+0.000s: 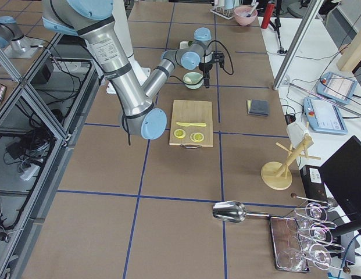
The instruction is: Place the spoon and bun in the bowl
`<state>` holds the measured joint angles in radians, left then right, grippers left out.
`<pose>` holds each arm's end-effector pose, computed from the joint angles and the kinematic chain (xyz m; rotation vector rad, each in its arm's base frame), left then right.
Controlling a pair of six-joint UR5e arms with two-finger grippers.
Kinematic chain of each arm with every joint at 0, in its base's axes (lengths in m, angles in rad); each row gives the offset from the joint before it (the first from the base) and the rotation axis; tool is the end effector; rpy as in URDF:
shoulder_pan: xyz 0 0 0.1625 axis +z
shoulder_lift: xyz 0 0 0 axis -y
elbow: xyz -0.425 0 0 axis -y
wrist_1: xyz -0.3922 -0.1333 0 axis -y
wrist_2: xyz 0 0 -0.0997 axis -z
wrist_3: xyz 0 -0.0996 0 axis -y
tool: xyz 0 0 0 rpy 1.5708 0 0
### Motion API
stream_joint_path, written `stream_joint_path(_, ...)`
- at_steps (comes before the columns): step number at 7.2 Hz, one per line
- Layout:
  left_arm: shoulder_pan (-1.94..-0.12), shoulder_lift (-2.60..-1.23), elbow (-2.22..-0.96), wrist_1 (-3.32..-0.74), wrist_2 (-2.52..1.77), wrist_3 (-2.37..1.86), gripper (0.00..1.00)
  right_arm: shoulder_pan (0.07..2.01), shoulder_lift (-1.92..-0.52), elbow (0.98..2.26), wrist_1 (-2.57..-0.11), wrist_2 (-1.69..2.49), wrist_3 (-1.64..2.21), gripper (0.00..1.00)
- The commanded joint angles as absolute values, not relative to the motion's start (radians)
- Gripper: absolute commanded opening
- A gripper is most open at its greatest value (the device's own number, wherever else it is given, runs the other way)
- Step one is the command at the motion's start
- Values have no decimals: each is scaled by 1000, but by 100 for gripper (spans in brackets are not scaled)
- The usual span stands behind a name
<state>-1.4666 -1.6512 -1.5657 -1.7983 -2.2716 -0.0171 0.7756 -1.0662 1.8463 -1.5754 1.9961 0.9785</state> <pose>-0.0122 -0.5473 0.5996 0.2479 0.7124 0.1890 -0.3774 -0.4992 0.2537 0.1694 -0.8458 0.0069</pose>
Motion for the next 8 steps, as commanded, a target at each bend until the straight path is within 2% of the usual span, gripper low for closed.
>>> stream_joint_path(1, -1522, -1670, -1569, -1614, -2273, 98, 100, 959, -1225, 1885, -1585, 2155, 736, 100)
stream_joint_path(5, -1543, -1628, -1560, -1548, -2353, 100, 100, 1279, -1466, 1864, -1586, 2304, 283, 100)
stream_joint_path(8, -1545, -1625, -1565, -1546, -2355, 100, 100, 1429, -1563, 1784, -1582, 2377, 72, 100)
